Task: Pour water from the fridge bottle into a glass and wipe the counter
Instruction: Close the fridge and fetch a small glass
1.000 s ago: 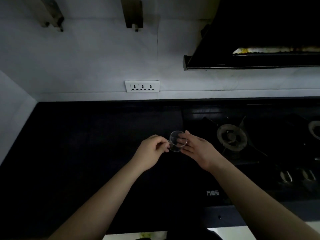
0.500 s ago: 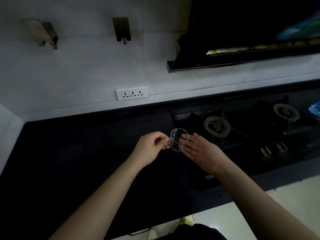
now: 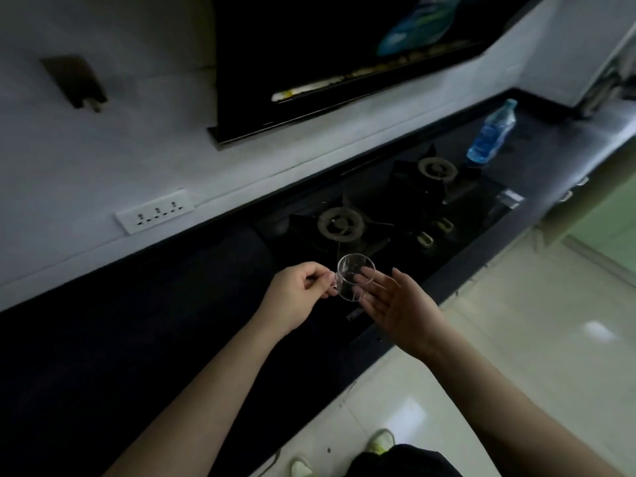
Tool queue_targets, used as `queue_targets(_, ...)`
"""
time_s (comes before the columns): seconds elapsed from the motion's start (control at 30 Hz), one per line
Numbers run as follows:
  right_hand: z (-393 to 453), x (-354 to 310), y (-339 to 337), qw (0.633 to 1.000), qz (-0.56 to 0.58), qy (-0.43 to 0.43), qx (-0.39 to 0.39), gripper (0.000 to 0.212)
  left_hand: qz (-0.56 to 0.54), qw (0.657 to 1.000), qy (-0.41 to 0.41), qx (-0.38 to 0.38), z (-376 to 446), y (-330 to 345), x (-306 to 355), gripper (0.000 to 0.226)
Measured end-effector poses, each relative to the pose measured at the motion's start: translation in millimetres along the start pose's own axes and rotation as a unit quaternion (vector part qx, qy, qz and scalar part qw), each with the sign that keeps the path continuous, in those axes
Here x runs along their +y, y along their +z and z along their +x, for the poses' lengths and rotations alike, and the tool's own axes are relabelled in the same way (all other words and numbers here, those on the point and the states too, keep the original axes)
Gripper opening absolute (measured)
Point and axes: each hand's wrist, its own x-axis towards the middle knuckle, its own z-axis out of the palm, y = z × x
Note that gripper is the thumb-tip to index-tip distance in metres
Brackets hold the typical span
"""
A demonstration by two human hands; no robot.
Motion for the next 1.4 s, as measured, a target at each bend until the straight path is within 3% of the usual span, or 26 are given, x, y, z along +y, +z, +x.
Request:
queue_targets(0.27,-41.6,-33.8,-77.9,0.988,0.104,-0.08,0.077,0.068,0.017,0.994,0.042,-0.101,28.0,85.9,45.5,0.012)
queue_targets(0.63,-112.8,-83.3,-211.8,0.951,0.231,-0.149,0.14,0.07,0.029,0.973,0.073,-0.216,39.9,245.6,104.0,0.016)
queue_targets(0.8,-138.3,-99.7,-257.6,0.936,0.266,-0.171,0.157,0.069,0.048,0.967,0.082,-0.235,42.4,306.3,122.3,0.017)
queue_targets(1.13,-150.9,-137.6,-310.4,0.913,0.304,-0.205,0.181,0.069,0.05,0.958,0.1,-0.262,68.1,381.4,150.9,0.016)
queue_targets(1.4,-120.0,-186.5,-338.6,0.897,0.303,-0.241,0.215,0.067,0.015,0.94,0.11,-0.324,140.1,424.8,170.3,0.015)
